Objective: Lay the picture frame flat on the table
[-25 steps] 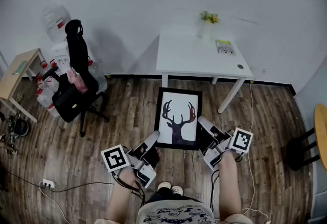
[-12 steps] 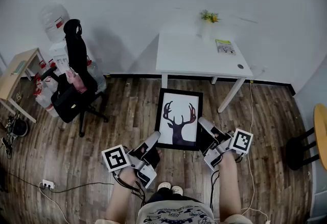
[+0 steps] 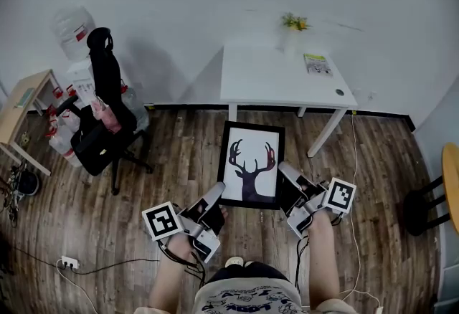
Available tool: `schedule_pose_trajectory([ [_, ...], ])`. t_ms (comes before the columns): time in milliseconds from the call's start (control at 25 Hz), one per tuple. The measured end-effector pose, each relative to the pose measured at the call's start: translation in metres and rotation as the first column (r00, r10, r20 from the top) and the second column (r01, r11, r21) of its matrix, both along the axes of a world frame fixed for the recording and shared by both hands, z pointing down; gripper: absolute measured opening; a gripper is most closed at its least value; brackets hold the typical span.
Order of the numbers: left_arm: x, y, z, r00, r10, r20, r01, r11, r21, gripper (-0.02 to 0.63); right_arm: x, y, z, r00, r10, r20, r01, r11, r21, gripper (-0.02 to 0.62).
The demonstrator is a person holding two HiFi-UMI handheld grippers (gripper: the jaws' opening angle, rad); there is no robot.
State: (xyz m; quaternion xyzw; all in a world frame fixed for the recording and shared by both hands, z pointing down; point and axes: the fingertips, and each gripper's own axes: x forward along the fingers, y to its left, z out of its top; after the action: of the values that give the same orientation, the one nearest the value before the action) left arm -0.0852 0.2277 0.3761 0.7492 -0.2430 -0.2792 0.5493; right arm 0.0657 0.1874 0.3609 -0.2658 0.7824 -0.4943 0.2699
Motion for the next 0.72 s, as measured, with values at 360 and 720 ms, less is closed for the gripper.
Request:
schedule_pose_trajectory([
  [360,-0.001,-0.007,0.006,1.000,0.012,0.001,-0.012,1.000,-0.004,0.083,0.000,-0.002,0.008,1.000,0.015,-0.004,-0.015,1.000,-0.010,0.083],
  [720,0.008,-0.104,0.009,1.000,-0.002,-0.005,0.002,1.000,-0.029,0.083,0.007,-0.103,0.012,1.000,-0.003,-0.012,0.003,0.999,-0.035,0.083],
])
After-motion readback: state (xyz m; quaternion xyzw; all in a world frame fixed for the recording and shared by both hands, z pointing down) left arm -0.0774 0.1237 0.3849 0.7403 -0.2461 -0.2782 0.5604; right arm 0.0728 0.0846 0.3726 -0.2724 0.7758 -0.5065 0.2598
